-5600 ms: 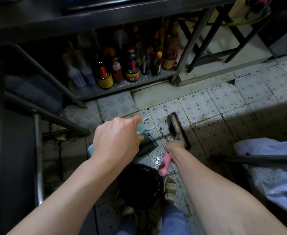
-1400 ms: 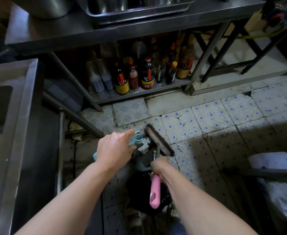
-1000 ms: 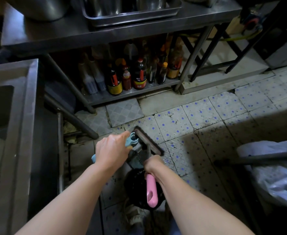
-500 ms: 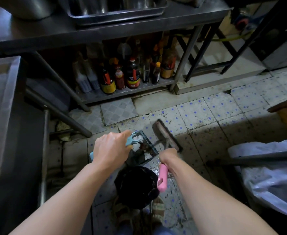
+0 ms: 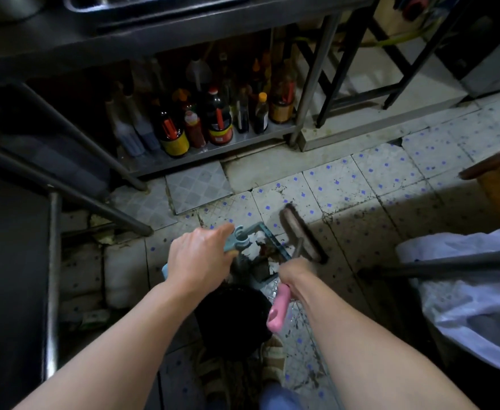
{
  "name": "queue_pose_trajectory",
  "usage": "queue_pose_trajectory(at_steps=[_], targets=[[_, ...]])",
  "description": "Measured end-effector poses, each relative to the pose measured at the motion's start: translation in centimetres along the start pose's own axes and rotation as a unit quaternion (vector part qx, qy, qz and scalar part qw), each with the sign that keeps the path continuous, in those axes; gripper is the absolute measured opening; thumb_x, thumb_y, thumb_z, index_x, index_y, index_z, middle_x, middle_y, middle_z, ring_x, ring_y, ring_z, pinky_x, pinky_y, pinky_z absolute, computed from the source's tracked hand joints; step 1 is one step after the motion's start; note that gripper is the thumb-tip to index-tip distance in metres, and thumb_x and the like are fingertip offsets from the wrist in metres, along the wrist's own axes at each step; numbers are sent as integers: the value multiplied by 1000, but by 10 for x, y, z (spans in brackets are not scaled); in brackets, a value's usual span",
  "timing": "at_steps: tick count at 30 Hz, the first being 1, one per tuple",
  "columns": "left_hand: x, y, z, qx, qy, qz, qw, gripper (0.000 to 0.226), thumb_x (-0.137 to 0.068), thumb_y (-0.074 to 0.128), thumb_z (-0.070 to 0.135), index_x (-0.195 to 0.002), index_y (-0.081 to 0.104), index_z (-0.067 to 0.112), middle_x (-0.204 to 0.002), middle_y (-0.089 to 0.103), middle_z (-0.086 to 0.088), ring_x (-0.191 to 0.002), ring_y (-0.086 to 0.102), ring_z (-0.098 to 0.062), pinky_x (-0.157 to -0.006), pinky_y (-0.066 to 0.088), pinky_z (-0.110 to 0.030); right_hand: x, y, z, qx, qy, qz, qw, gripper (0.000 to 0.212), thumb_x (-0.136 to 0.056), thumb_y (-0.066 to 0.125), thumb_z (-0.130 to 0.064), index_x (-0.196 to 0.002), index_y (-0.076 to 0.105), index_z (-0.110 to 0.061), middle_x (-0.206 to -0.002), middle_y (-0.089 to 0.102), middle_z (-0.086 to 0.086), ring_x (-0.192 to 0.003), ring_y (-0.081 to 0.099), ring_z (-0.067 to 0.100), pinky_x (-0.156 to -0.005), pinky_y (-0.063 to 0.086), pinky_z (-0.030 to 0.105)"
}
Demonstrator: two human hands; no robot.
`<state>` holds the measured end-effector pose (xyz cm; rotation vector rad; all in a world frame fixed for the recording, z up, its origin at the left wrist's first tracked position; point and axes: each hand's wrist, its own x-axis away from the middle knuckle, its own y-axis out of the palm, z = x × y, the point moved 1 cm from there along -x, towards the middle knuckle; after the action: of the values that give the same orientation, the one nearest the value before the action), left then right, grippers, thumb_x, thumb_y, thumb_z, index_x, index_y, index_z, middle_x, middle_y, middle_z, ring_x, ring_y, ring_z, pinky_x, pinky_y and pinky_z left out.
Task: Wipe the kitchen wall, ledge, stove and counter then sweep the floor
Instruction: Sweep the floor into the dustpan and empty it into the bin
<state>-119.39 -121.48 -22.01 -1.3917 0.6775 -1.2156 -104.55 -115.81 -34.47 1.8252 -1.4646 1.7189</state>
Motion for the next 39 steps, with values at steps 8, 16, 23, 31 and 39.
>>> queue_pose_trajectory(at_steps=[8, 16, 23, 31, 39], targets=[[-2, 1, -3, 2, 32, 1, 999, 23, -90, 54, 38, -110, 50, 26, -100, 67, -1, -97, 60, -29, -75, 40, -32, 34, 48, 2, -5, -32, -61, 998, 25, -84, 56, -9, -107, 63, -1, -107, 64, 16, -89, 63, 26, -64, 46, 26], [6, -8, -25, 5, 30, 1, 1000, 34, -91, 53, 42, -122, 49, 30, -107, 66, -4, -103, 60, -30, -79, 42, -33, 53, 50, -7, 40, -25, -3, 999, 39, -85, 62, -23, -117, 60, 1, -116, 65, 15, -105, 63, 30, -76, 48, 27], [12, -31, -63, 16, -4, 30, 999, 29, -89, 55, 40, -116, 53, 30, -100, 66, -4, -98, 59, -30, -76, 42, -32, 61, 58, -34, 71, -49, 34, 996, 38, -87, 58, -12, -121, 56, 2, -125, 60, 16, -114, 59, 29, -88, 46, 28], [17, -40, -108, 0, -37, 43, 998, 24, -88, 56, 36, -110, 55, 28, -94, 65, -4, -93, 60, -30, -68, 37, -31, 41, 65, -74, 57, -65, -1, 996, 27, -91, 49, -2, -117, 47, 3, -88, 55, 15, -79, 62, 26, -76, 57, 37], [15, -29, -139, -2, -67, 43, 997, 33, -87, 56, 40, -119, 54, 33, -100, 66, -4, -96, 60, -30, -68, 37, -31, 28, 96, -73, 92, -61, -12, 994, 27, -93, 46, -3, -118, 47, 6, -85, 55, 13, -72, 61, 27, -63, 56, 36]])
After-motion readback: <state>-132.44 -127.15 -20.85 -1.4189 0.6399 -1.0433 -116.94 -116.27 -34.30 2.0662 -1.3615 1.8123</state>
